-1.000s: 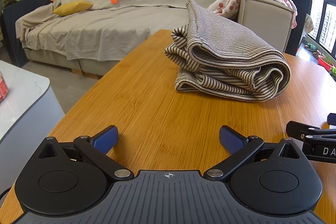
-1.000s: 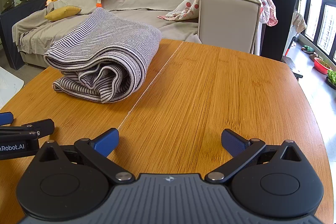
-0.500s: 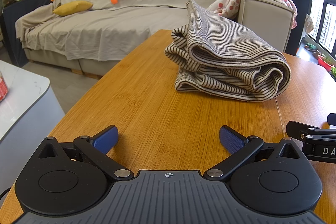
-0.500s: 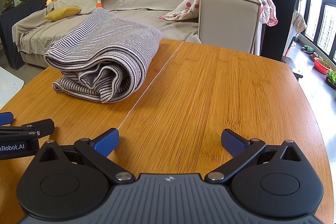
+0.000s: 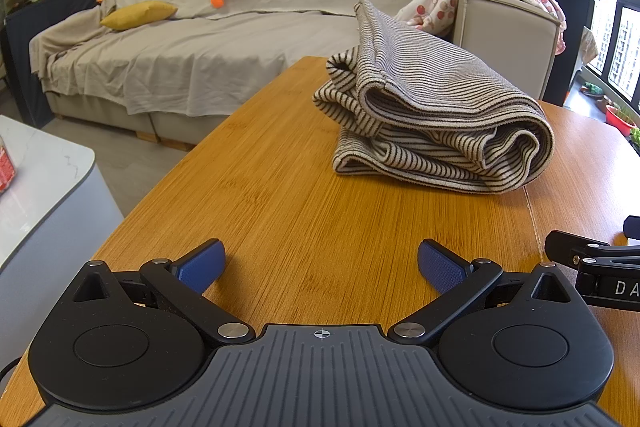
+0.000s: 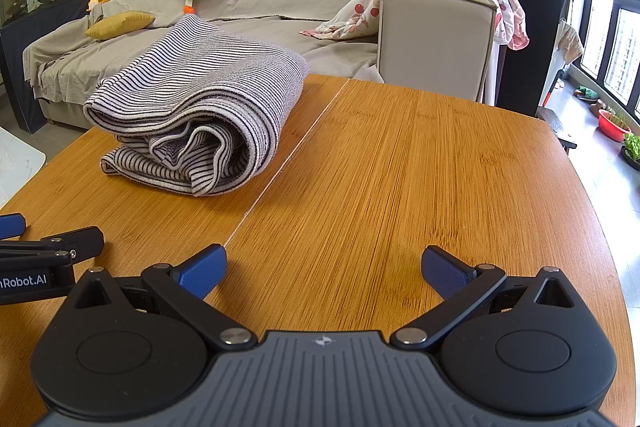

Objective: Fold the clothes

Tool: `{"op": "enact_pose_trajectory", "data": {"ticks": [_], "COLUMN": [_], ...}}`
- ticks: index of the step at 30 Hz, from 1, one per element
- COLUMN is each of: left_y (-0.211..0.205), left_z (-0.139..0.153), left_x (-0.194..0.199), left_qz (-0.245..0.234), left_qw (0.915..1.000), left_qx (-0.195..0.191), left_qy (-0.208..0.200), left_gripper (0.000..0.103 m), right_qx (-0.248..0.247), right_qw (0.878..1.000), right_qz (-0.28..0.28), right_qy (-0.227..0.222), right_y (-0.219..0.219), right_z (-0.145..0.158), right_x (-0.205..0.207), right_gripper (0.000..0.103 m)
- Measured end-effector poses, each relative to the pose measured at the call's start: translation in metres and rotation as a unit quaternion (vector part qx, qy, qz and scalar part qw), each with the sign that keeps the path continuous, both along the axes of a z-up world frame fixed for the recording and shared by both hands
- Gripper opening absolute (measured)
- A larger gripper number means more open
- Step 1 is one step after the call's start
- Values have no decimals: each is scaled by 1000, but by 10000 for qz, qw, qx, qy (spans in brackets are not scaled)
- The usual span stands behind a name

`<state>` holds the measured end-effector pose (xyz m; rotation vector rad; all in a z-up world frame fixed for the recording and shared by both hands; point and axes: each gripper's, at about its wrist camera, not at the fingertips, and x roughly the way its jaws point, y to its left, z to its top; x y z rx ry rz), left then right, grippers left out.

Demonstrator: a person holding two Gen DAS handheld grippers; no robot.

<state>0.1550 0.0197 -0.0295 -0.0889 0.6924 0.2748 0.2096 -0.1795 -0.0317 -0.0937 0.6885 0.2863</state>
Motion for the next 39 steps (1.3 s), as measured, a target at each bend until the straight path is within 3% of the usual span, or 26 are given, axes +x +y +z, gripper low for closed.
{"op": "enact_pose_trajectory", "data": {"ticks": [7,23,39], "left_y": [0,-6,-4], "left_z": [0,2,2], "left_x": [0,-11,-5], "left_qz": [0,-652,-381], "left_qw": [10000,9976,9990], "left_qx": [0,-70,-54], "left_qy": [0,215,213], "left_gripper": [103,103,103], "right_qx": [-1,0,0], "right_qw": [10000,10000,10000], "right_qz": [-2,-2,-75], "right_qy": [0,0,0], "right_y": [1,0,3], "right_z": [0,0,0], "right_x": [-1,0,-7], "right_gripper": [103,103,103]}}
